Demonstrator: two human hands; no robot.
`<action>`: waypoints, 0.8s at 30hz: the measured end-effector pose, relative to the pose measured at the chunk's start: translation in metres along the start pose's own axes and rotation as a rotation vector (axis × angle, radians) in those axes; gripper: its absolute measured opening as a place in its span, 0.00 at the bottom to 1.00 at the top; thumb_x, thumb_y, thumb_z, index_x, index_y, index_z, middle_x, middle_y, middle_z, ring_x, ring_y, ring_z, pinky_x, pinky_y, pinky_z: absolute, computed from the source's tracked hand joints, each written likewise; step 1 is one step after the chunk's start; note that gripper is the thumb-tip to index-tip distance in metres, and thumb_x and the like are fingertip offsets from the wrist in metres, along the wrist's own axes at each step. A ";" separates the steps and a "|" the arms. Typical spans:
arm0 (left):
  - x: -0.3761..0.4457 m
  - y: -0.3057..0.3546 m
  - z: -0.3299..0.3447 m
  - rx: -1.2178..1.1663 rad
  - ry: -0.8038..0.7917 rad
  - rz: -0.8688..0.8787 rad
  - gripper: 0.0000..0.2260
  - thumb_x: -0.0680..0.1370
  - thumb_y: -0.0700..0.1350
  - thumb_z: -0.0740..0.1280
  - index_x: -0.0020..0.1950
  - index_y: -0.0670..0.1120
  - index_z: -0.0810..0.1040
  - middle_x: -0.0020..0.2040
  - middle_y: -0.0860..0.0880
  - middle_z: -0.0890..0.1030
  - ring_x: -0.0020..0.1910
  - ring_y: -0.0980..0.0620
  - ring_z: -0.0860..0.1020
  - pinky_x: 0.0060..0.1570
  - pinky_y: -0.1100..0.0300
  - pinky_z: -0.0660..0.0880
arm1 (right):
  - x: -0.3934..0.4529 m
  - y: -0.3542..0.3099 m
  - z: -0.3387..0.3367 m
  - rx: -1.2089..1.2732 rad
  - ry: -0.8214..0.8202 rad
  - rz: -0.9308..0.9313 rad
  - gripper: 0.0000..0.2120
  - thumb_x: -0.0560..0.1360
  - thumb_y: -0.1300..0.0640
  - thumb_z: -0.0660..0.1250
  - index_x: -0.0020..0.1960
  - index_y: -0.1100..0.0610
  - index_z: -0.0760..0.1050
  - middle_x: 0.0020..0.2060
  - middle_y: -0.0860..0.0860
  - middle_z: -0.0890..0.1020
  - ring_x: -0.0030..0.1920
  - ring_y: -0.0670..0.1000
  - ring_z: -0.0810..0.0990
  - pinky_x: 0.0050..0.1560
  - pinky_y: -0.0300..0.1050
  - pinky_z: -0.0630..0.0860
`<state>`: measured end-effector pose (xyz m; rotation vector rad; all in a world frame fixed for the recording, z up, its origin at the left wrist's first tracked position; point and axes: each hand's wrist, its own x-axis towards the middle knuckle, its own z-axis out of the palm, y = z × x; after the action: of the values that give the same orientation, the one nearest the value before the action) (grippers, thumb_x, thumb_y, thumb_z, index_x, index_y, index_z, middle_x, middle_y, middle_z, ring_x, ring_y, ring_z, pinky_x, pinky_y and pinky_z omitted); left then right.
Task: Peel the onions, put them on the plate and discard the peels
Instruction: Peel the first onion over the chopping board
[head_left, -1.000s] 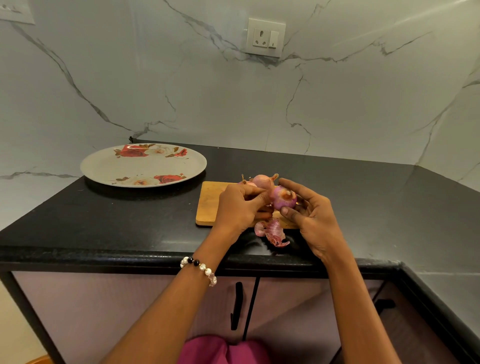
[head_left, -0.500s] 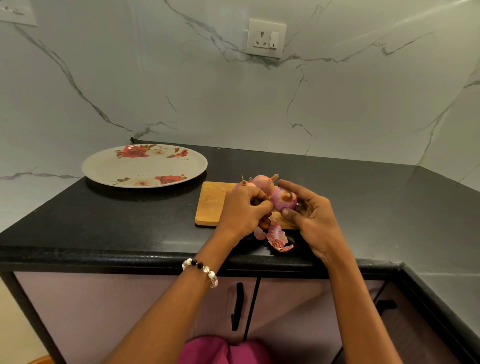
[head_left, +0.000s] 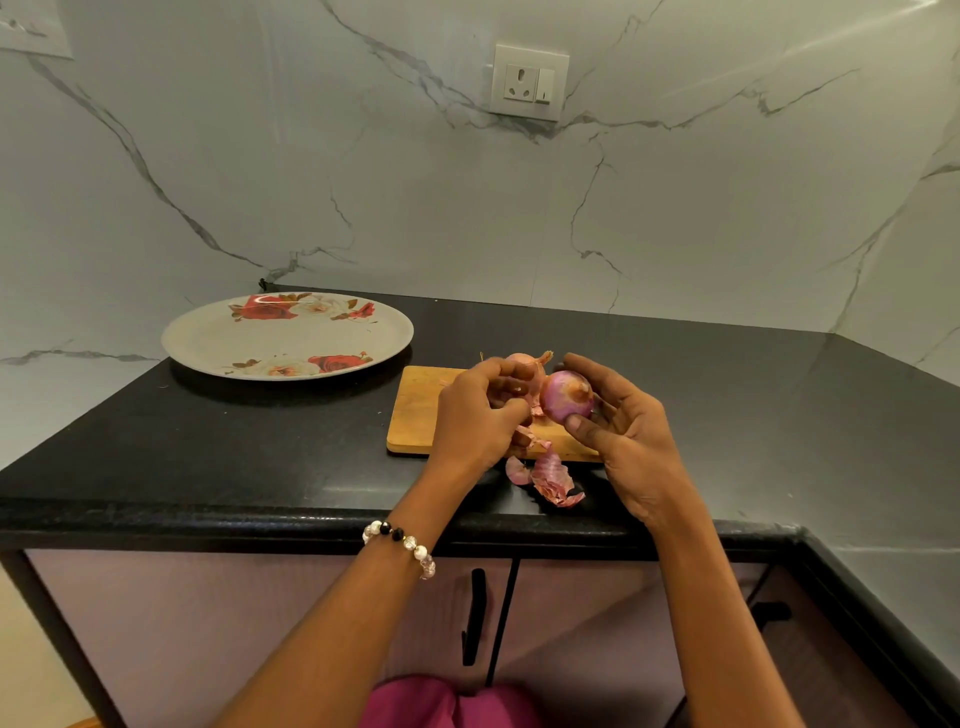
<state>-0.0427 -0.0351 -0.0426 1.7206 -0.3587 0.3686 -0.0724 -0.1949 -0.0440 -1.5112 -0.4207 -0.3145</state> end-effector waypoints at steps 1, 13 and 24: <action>-0.001 0.001 0.000 -0.012 -0.018 0.013 0.11 0.76 0.36 0.67 0.55 0.47 0.81 0.48 0.47 0.82 0.42 0.52 0.83 0.36 0.52 0.82 | 0.000 0.001 0.000 -0.004 -0.005 0.003 0.28 0.72 0.79 0.65 0.62 0.51 0.77 0.60 0.52 0.80 0.57 0.48 0.82 0.49 0.37 0.80; 0.001 -0.003 0.000 -0.057 -0.082 -0.017 0.09 0.75 0.39 0.70 0.55 0.42 0.83 0.47 0.44 0.84 0.44 0.48 0.84 0.42 0.46 0.82 | 0.005 0.015 -0.010 -0.072 -0.115 0.043 0.29 0.75 0.79 0.61 0.67 0.53 0.77 0.66 0.63 0.72 0.64 0.57 0.79 0.58 0.55 0.81; 0.000 -0.002 0.000 -0.010 -0.098 -0.012 0.11 0.75 0.37 0.69 0.57 0.41 0.82 0.49 0.43 0.84 0.44 0.50 0.84 0.41 0.50 0.82 | 0.003 0.008 -0.007 -0.068 -0.144 0.065 0.28 0.76 0.79 0.59 0.67 0.55 0.75 0.65 0.59 0.75 0.65 0.56 0.78 0.60 0.56 0.80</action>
<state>-0.0417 -0.0345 -0.0437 1.7346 -0.4204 0.2741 -0.0658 -0.2010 -0.0503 -1.6164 -0.4776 -0.1704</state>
